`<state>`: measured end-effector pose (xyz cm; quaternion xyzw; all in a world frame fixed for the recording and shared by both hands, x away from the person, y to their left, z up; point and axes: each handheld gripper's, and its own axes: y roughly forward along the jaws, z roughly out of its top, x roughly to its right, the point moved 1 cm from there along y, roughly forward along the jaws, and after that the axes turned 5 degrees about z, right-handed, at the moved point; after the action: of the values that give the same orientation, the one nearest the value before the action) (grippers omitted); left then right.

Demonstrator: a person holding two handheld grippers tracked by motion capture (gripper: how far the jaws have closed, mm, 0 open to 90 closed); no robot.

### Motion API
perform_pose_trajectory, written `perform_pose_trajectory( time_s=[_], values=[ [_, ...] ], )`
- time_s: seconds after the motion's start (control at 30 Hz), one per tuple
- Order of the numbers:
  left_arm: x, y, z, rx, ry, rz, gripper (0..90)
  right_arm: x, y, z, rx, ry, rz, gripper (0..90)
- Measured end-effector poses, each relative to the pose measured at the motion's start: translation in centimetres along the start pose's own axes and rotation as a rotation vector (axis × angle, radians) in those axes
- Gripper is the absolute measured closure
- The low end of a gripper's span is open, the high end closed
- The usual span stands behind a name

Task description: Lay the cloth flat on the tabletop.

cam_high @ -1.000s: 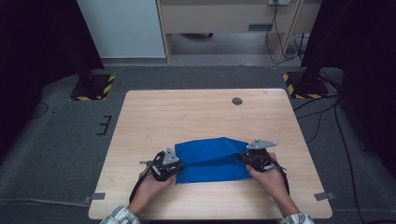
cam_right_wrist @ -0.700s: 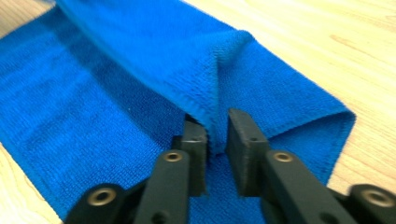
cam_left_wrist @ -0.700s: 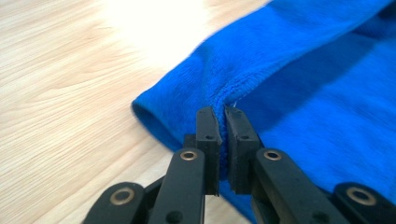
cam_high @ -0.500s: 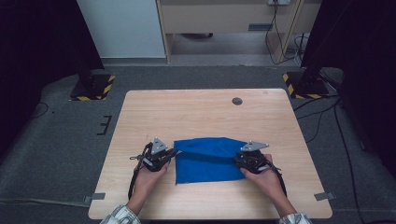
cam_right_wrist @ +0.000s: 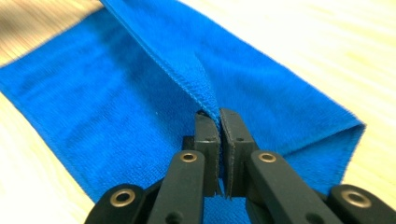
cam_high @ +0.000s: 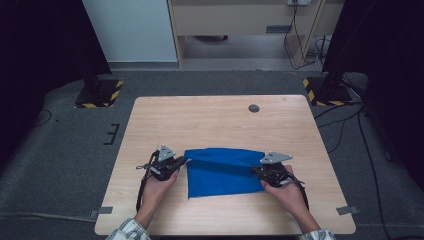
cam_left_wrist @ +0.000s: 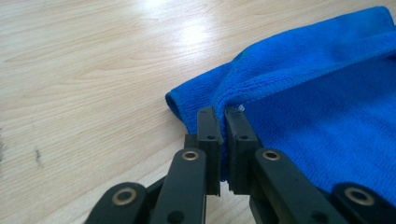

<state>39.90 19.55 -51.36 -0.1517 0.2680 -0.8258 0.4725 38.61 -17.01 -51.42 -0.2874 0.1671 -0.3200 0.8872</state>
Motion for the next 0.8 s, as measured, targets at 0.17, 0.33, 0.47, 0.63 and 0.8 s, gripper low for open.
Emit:
perform_pose_trajectory(
  time_s=[0.17,0.33,0.47,0.63,0.8],
  values=[
    [0.6,0.5,1.3,0.020,0.024,-0.012,85.3,0.3,-1.7,0.3,0.042,0.010,0.000,87.5],
    [1.4,1.2,2.7,0.029,0.038,-0.013,85.3,1.1,-3.0,0.9,0.084,0.025,-0.021,88.0],
    [1.5,1.4,3.7,0.038,0.040,-0.011,85.3,1.5,-3.6,1.5,0.100,0.042,-0.026,88.1],
    [1.5,1.3,4.9,0.054,0.032,-0.012,85.3,1.6,-4.5,2.0,0.115,0.049,-0.030,88.0],
    [1.5,1.0,5.8,0.054,0.058,-0.006,85.2,1.2,-5.3,2.8,0.114,0.044,-0.035,88.1]
  ],
)
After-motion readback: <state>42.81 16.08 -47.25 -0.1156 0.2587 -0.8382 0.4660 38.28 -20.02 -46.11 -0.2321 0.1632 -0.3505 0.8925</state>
